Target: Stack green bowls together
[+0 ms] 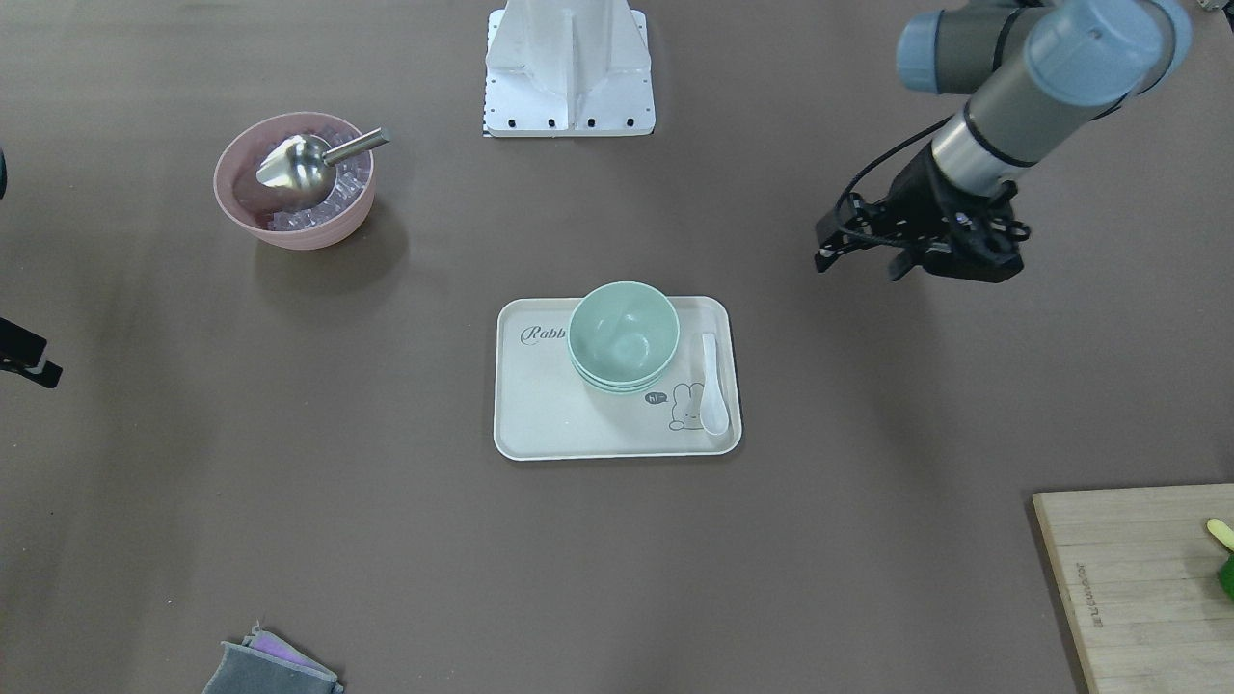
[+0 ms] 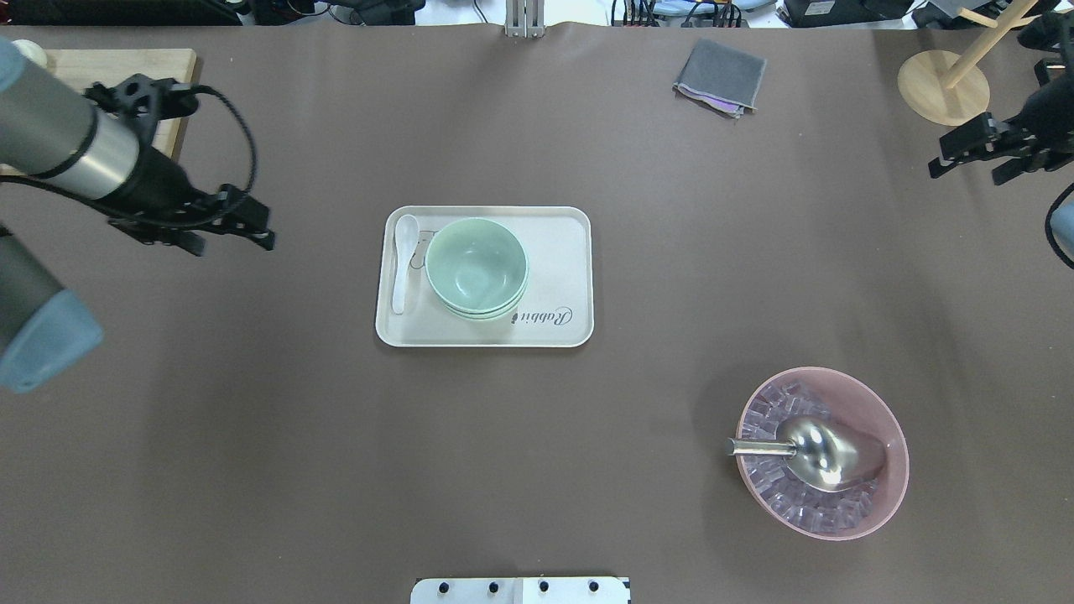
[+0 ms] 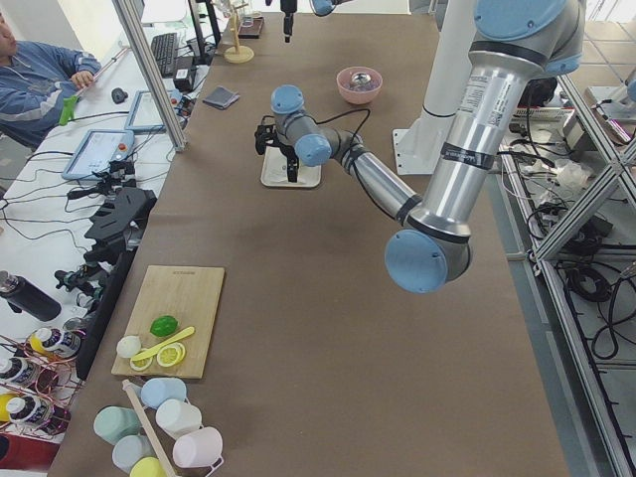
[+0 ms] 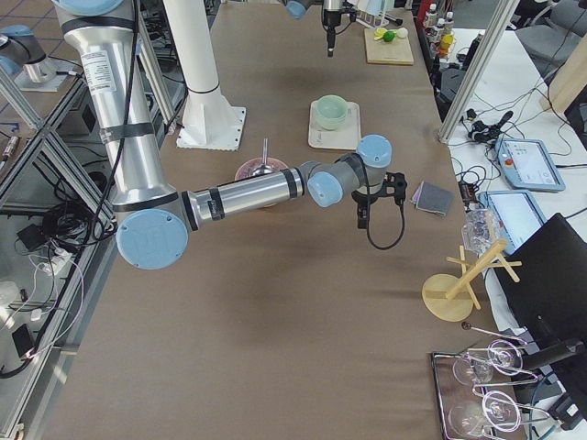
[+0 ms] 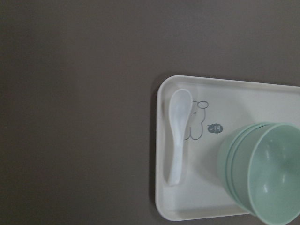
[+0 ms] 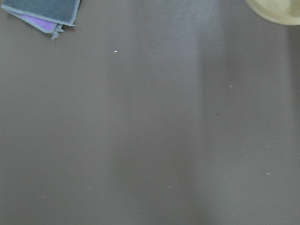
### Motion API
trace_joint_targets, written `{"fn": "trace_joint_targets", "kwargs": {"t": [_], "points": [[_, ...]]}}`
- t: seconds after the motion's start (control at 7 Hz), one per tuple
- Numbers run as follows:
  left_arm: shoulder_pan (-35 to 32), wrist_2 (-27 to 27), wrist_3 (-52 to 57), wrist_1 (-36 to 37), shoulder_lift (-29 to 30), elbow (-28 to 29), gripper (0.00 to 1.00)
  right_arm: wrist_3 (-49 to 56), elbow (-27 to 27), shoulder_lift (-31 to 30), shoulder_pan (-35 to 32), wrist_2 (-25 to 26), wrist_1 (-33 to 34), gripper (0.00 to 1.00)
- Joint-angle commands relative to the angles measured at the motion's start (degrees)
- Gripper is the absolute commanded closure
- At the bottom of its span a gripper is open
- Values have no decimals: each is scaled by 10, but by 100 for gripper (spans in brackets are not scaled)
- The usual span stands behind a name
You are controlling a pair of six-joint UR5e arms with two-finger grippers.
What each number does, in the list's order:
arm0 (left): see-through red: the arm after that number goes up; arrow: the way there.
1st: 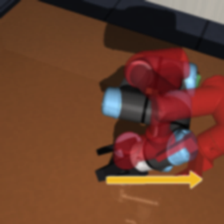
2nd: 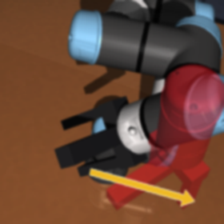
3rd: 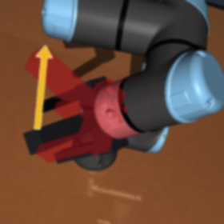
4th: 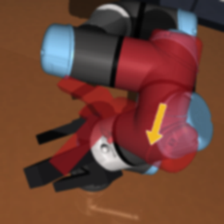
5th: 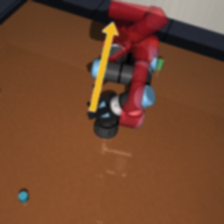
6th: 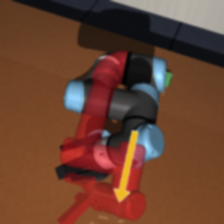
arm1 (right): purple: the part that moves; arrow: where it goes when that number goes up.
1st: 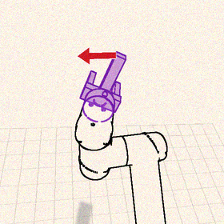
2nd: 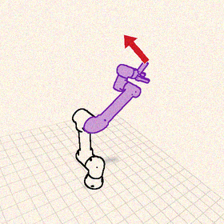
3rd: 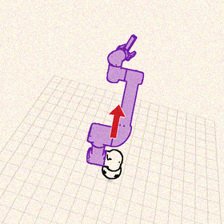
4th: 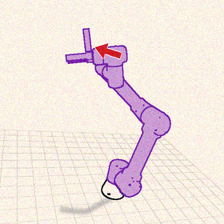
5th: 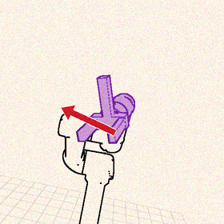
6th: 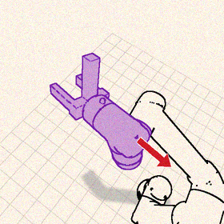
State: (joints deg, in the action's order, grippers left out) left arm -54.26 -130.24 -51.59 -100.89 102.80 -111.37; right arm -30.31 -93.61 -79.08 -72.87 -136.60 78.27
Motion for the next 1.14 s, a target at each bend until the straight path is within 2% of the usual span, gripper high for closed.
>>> {"fn": "trace_joint_targets", "kwargs": {"t": [0.0,0.29,0.43,0.71,1.0], "points": [[-98,6,227,5,-140,-38,2,164,11,-26,-52,5,60,0],[-197,6,467,5,-206,6,2,215,24,-50,-70,7,57,0],[-227,6,538,4,-212,45,2,248,24,-62,-87,6,57,0],[-306,1,637,6,-211,126,2,302,40,-70,-119,1,59,0],[-362,-3,650,7,-212,157,2,307,44,-71,-119,3,58,0]]}}
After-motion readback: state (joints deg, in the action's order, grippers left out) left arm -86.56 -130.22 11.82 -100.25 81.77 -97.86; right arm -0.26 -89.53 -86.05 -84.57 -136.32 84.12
